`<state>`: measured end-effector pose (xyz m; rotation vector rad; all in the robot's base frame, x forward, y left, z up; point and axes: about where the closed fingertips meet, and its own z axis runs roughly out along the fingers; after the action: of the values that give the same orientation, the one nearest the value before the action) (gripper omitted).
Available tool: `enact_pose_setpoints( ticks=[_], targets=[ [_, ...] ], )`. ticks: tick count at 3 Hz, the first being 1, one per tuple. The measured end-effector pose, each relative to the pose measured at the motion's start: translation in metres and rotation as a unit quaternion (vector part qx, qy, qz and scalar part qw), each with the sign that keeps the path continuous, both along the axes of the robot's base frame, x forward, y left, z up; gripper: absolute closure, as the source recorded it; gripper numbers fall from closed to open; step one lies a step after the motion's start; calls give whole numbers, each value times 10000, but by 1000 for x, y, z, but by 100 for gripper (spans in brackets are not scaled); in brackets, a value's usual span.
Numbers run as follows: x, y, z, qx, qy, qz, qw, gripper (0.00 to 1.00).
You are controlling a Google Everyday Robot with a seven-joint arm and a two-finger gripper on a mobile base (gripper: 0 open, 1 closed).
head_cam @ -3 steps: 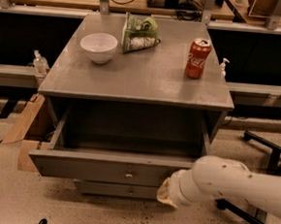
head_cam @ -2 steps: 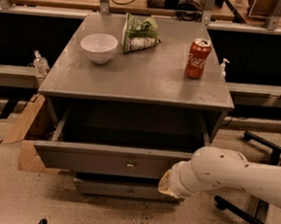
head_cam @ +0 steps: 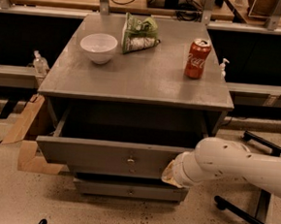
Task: Close top drawer
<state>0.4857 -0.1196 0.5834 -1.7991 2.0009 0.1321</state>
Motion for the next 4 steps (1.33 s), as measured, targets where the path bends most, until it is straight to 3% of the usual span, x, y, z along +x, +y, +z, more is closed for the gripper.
enact_pose_setpoints(
  ticks=[2, 4],
  targets=[
    [31, -13, 4, 152, -68, -328, 9993, 100],
    [45, -20, 7, 269, -151, -560, 9980, 100]
  ],
)
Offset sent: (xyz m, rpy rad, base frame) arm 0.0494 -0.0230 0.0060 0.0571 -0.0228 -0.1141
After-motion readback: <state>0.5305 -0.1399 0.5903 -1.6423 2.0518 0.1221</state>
